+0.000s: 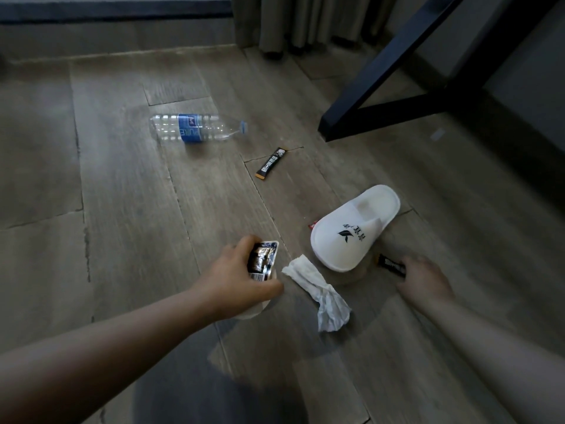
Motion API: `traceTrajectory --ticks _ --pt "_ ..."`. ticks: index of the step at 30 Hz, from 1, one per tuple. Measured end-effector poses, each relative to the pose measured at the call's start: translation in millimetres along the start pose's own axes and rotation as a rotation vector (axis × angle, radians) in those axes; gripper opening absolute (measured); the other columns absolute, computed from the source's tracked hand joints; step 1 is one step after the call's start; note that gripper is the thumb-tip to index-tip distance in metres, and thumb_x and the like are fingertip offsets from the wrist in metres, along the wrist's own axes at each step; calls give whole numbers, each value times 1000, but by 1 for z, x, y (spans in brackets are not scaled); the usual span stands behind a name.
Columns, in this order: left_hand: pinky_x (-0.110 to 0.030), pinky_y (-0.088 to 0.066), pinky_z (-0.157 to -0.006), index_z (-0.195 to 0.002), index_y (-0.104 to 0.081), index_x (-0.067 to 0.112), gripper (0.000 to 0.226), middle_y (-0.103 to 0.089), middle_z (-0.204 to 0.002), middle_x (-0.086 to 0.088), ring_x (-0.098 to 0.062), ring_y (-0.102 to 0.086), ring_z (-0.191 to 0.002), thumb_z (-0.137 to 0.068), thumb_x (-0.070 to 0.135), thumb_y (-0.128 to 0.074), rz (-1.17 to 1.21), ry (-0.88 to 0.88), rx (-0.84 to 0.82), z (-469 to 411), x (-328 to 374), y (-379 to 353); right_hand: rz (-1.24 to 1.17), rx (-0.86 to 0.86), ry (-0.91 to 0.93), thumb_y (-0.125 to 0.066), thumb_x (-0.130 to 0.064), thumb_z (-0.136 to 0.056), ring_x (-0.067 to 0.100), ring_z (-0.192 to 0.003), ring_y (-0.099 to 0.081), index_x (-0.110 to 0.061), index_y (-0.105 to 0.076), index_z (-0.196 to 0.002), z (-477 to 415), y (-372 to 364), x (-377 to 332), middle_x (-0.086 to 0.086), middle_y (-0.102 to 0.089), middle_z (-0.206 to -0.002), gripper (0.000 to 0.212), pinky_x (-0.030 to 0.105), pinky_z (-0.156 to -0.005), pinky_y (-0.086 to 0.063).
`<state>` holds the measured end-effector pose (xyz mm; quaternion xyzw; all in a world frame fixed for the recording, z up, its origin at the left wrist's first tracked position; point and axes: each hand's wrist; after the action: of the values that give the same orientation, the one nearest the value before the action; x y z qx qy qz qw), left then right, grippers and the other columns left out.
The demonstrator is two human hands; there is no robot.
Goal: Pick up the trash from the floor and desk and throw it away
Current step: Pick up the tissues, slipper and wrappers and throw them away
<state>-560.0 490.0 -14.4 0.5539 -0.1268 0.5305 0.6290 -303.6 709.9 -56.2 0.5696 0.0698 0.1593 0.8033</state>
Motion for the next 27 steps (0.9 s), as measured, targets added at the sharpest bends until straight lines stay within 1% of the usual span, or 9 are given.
traceTrajectory --ticks 5,10,13,15,17,19,21,24,27 --pt "-23 -46 -64 -108 -45 41 69 -58 -97 10 -4 -58 -80 -43 62 -56 1 -3 0 1 0 2 -42 -31 45 -63 -20 -78 28 -97 -58 -13 -49 -93 11 -9 -15 10 -58 -103 22 28 -66 -38" --pt "-19 -45 -60 -111 -46 38 56 -59 -89 14 -1 -58 -76 -60 46 -70 3 10 9 4 -6 8 -223 -15 -63 -66 -20 -74 26 -84 -59 -12 -56 -91 18 -11 -18 9 -61 -92 21 29 -58 -37" --pt "-22 -48 -62 -109 -45 40 60 -58 -89 14 -2 -58 -77 -53 52 -65 -12 10 -3 8 -7 12 -380 -48 -160 -69 -19 -74 23 -80 -59 -12 -59 -84 25 -14 -11 8 -63 -89 16 31 -60 -42" --pt "-22 -47 -61 -107 -45 40 63 -60 -89 12 -2 -59 -76 -47 56 -60 -23 7 -5 9 -7 13 -527 -22 -184 -71 -19 -74 19 -72 -57 -15 -58 -80 30 -14 -12 8 -64 -86 15 28 -54 -41" --pt "-24 -49 -62 -104 -46 40 61 -62 -87 11 -2 -59 -74 -46 57 -58 -29 2 10 9 -8 13 -602 58 -126 -70 -19 -74 17 -65 -57 -16 -56 -79 37 -12 -19 7 -63 -81 15 28 -48 -42" --pt "-25 -49 -63 -102 -47 39 60 -62 -84 11 -2 -60 -72 -46 58 -57 -36 -4 22 8 -11 13 -621 104 7 -68 -19 -73 19 -64 -58 -18 -53 -80 46 -11 -31 3 -60 -74 16 31 -53 -45" --pt "-23 -48 -60 -101 -48 39 60 -63 -83 11 -2 -60 -71 -45 59 -57 -37 -7 28 7 -13 13 -596 116 172 -66 -19 -74 14 -63 -53 -21 -50 -79 57 -11 -42 -4 -55 -69 18 29 -56 -42" --pt "-21 -46 -60 -102 -48 40 62 -62 -87 10 -3 -60 -73 -44 59 -58 -41 5 37 7 -16 14 -516 95 360 -63 -23 -78 6 -63 -48 -26 -46 -84 68 -12 -57 -12 -49 -71 18 24 -53 -36" --pt "-26 -49 -62 -102 -47 42 61 -61 -87 12 -4 -60 -74 -45 59 -59 -41 12 58 8 -20 17 -468 84 447 -59 -26 -81 7 -65 -48 -27 -44 -86 72 -14 -69 -14 -48 -74 16 26 -53 -33"
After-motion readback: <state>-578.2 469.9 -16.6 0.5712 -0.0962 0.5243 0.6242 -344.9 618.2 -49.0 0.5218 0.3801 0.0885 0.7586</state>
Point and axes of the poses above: each hand's wrist, its own z-axis away from the middle knuckle, its own y-axis out of the back of the hand, x = y × z
